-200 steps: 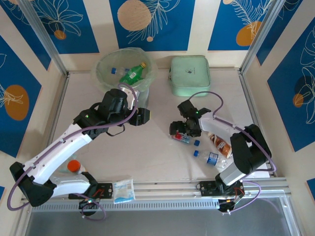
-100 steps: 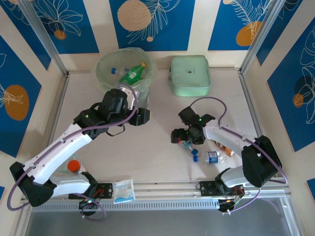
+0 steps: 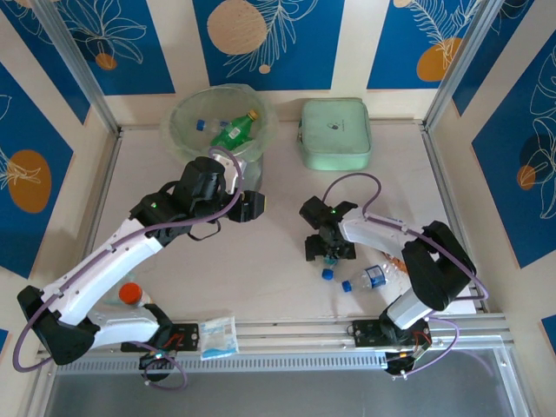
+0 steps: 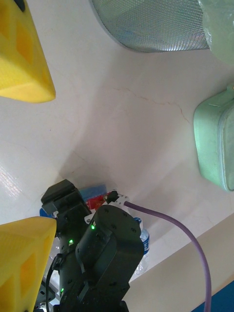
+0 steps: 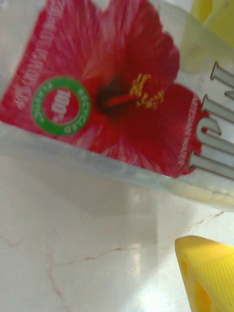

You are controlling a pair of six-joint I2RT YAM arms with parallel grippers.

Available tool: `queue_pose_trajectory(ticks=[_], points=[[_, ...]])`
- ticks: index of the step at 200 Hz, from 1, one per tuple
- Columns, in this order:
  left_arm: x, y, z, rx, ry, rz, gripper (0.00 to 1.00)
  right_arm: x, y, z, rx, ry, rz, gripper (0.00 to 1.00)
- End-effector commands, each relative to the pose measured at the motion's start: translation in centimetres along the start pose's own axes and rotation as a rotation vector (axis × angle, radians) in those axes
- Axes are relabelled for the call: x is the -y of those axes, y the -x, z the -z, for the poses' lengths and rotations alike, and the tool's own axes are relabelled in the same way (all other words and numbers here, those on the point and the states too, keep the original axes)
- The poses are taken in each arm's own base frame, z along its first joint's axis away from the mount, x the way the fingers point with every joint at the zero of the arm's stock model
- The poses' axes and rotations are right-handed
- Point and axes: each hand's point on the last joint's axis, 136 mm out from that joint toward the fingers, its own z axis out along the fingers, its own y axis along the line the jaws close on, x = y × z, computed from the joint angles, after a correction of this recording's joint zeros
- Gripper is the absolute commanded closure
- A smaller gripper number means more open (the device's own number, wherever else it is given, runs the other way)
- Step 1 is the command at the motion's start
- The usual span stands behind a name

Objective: Put the plastic bottles in the bin

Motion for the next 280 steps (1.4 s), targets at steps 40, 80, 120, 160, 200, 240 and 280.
queue_pose_trajectory(ticks=[40, 80, 120, 160, 200, 240, 280], points=[[-0.4, -0.2, 0.5, 0.008, 0.027, -0.018, 0.36, 0.6, 1.1, 1.8, 0.071, -0.047, -0.028, 0.32], [-0.4, -0.4, 0.4, 0.006, 0.024, -0.019, 0.36, 0.7, 0.8, 0.9, 0.034, -0.054, -0.036, 0.24], [-0.5, -0.3, 0.8, 0.013, 0.028, -0.021, 0.36, 0.7, 0.4, 0.0, 0.011, -0.073, -0.054, 0.29], [-0.7, -0.3, 1.0, 0.018, 0.037, -0.023, 0.37, 0.7, 0.9, 1.8, 0.061, -0.06, -0.049, 0.36], [-1.7, -0.2, 1.2, 0.042, 0.089, -0.014, 0.36, -0.3, 2.9, 7.0, 0.198, 0.029, -0.025, 0.42], [-2.4, 0.3, 2.2, 0.071, 0.131, -0.012, 0.36, -1.6, 5.7, 15.2, 0.39, 0.178, -0.005, 0.44], [-7.6, 0.3, 4.0, 0.12, 0.362, 0.097, 0.37, -4.9, 10.2, 27.5, 0.67, 0.414, 0.059, 0.45]])
